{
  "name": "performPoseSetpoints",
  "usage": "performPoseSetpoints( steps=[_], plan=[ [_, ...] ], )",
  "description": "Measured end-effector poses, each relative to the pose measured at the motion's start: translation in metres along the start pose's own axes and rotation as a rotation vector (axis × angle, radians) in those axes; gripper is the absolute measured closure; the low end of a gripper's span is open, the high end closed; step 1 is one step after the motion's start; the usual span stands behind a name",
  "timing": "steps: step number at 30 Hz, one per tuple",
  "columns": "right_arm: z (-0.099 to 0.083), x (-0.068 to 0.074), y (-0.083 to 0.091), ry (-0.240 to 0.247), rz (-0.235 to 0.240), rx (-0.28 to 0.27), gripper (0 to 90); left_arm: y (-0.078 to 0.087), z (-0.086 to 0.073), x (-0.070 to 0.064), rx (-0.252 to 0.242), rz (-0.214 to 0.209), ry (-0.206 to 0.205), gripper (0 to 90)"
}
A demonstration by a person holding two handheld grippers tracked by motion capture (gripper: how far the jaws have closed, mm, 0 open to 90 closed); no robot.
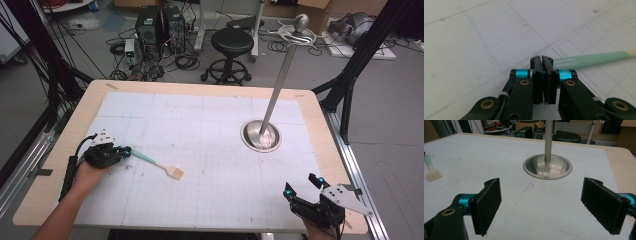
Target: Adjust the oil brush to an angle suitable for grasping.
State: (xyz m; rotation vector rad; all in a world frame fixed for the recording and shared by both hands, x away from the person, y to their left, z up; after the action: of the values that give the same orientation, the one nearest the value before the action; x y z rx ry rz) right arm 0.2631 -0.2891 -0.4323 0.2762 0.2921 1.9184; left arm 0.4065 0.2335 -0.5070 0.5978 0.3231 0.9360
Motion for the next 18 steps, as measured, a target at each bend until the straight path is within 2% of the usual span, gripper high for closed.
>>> performPoseSetpoints(
  steps=[2, 3, 4, 5, 9, 10, 12, 14, 17, 18],
  plan=[
    [0.000, 0.000, 0.000, 0.001, 0.001, 0.001, 16.2, 0.001, 0.004, 0.014, -0.024, 0.046, 0.052, 88.6],
    [-0.001, 0.000, -0.001, 0.002, 0.003, 0.003, 16.2, -0.002, 0.003, 0.023, -0.008, 0.058, 0.076, 88.7],
    [-0.001, 0.000, -0.001, 0.005, 0.003, 0.004, 16.2, -0.005, 0.002, 0.024, 0.019, 0.051, 0.071, 88.7],
    [-0.001, 0.000, -0.001, 0.005, 0.003, 0.004, 16.2, -0.005, 0.002, 0.024, 0.019, 0.051, 0.071, 88.5],
    [-0.002, 0.000, -0.003, -0.001, 0.004, 0.014, 16.3, -0.014, 0.008, 0.010, 0.040, 0.001, -0.029, 85.8],
    [-0.003, -0.001, -0.003, 0.001, 0.001, 0.023, 16.5, -0.016, 0.009, 0.009, 0.036, 0.010, -0.047, 87.1],
    [-0.003, -0.001, -0.002, -0.005, 0.001, 0.022, 16.5, -0.016, 0.009, 0.009, 0.034, -0.001, -0.039, 88.2],
    [-0.002, -0.001, 0.000, -0.006, -0.002, 0.017, 16.5, -0.015, 0.009, 0.007, 0.038, -0.007, -0.049, 88.4],
    [-0.003, -0.003, 0.000, -0.009, -0.007, 0.016, 16.6, -0.014, 0.008, -0.001, 0.043, -0.051, -0.062, 88.2],
    [-0.004, -0.004, 0.000, -0.018, -0.015, 0.024, 16.9, -0.015, 0.008, -0.011, 0.043, -0.079, -0.084, 88.2]
  ],
)
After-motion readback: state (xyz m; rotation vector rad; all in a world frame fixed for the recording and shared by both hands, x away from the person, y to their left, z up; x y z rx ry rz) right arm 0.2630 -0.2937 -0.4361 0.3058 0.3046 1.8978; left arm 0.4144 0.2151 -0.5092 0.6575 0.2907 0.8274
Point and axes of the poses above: each handheld gripper's, and its own axes: y roughly backward along the jaws, z roughly out of its top, x roughly to its left, the point moved 10 cm from there along -y, roughly forward along the jaws, and after that the axes turned 1 degree about z, right-handed, at the moved point
